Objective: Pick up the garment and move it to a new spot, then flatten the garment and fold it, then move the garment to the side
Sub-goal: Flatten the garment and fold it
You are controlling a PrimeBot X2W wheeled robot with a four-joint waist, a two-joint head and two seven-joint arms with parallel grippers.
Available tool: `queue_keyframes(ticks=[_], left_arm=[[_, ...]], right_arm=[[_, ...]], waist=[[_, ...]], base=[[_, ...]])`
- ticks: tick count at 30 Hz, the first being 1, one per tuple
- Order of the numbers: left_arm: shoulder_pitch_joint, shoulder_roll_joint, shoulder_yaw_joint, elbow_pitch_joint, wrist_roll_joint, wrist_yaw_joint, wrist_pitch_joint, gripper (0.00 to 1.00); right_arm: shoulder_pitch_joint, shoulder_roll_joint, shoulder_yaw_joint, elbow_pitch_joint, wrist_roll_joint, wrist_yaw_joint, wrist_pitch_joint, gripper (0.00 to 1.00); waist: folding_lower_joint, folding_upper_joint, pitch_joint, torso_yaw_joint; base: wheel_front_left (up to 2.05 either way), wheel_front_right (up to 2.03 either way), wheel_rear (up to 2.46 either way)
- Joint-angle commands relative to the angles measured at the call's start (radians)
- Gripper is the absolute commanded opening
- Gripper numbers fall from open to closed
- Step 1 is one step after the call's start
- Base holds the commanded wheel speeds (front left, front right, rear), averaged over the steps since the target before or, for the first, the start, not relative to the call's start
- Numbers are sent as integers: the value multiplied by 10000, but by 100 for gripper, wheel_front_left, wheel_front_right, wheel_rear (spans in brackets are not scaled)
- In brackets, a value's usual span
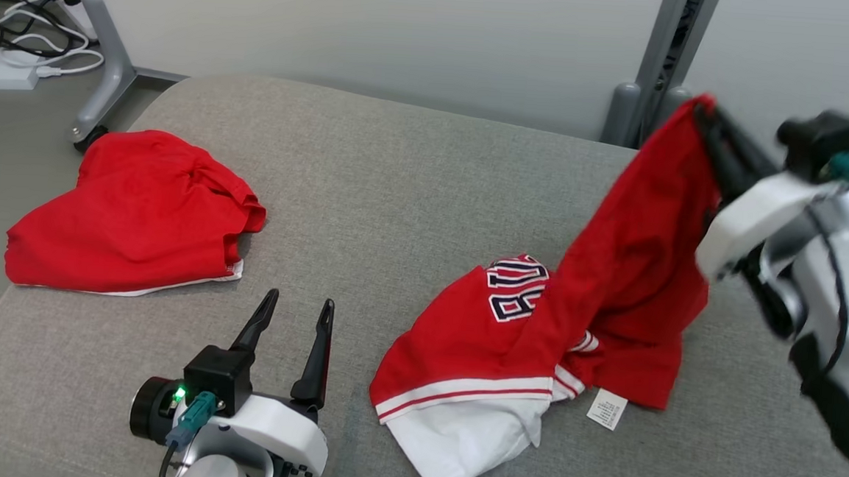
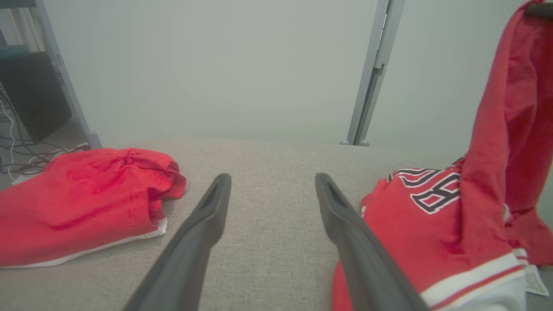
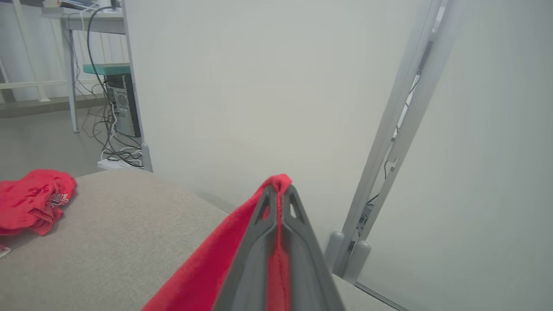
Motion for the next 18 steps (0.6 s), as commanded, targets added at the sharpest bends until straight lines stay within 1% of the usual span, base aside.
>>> queue_keyframes(ticks=[1,6,9,14,17,18], left_arm=[[160,39,86,21,69,-17,-39,100],[352,94,252,-2,78,3,-39,100],[341,142,330,-29,121,-24,-41,100],[277,220,415,-72,166,-59,-39,100],[210,245,447,-71,180,-38,-39,100],[210,245,447,-71,180,-38,-39,100]], right_arm=[[781,-215,190,-696,-97,-3,-49,0],[2658,-787,516,-2931,10,-3,-52,0],[3594,-1233,559,-4021,-155,-3,-52,0],[4970,-1698,267,-5401,-474,-3,-52,0],[5781,-1907,-17,-5767,-555,-3,-52,0],[5781,-1907,-17,-5767,-555,-3,-52,0]], waist=[[0,0,-97,-146],[0,0,-203,-693],[0,0,-151,-1082],[0,0,7,-1644],[0,0,101,-1869],[0,0,101,-1869]], base=[[0,0,0],[0,0,0],[0,0,0],[0,0,0],[0,0,0],[0,0,0]])
